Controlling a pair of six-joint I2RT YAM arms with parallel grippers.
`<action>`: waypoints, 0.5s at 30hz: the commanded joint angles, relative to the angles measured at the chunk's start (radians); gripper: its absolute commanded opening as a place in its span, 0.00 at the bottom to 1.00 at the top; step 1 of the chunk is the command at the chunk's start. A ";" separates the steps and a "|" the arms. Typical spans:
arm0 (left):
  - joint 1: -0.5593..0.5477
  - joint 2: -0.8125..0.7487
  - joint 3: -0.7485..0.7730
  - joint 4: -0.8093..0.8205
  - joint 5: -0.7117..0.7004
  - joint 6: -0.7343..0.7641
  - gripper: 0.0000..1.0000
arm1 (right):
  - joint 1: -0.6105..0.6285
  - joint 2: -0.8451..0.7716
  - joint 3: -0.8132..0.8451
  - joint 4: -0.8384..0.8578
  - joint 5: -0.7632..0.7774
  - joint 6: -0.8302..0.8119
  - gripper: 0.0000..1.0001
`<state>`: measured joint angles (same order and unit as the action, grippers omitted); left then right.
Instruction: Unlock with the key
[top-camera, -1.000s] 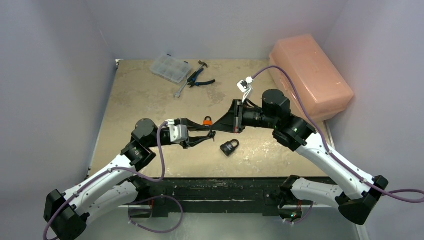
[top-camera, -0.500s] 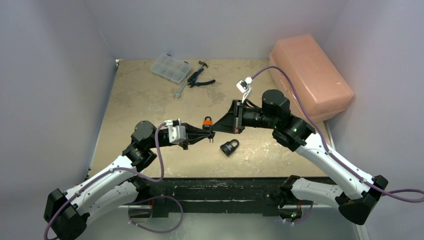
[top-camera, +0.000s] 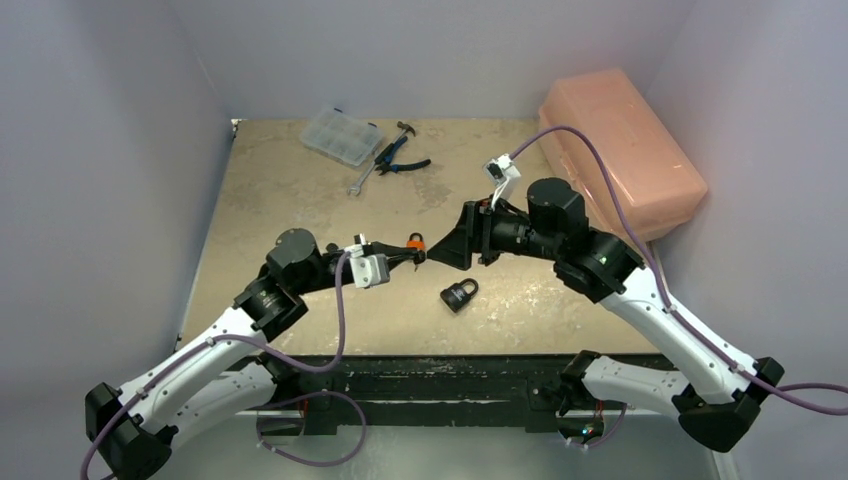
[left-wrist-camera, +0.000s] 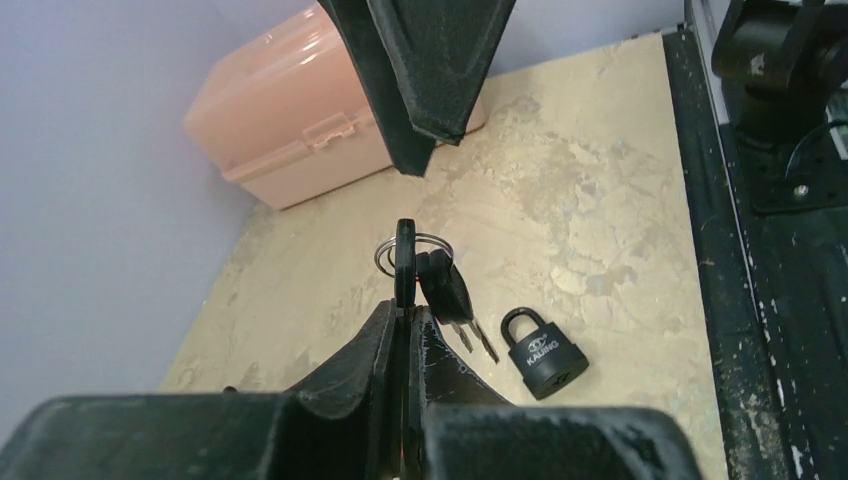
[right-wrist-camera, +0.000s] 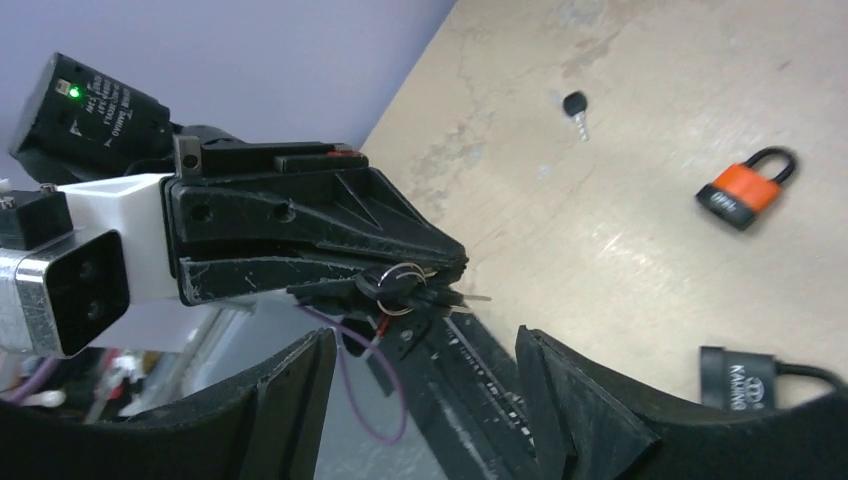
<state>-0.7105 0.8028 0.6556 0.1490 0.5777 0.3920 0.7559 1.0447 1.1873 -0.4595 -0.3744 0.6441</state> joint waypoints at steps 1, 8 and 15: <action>-0.019 0.040 0.079 -0.137 -0.029 0.116 0.00 | -0.003 -0.032 0.059 -0.043 0.112 -0.187 0.74; -0.018 0.098 0.144 -0.308 0.014 -0.080 0.00 | 0.001 -0.097 -0.016 0.056 0.089 -0.397 0.76; -0.020 0.121 0.205 -0.460 -0.080 -0.380 0.00 | 0.032 -0.179 -0.215 0.284 0.041 -0.446 0.75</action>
<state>-0.7273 0.9306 0.7914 -0.2199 0.5453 0.2146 0.7624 0.8780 1.0447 -0.3367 -0.3050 0.2794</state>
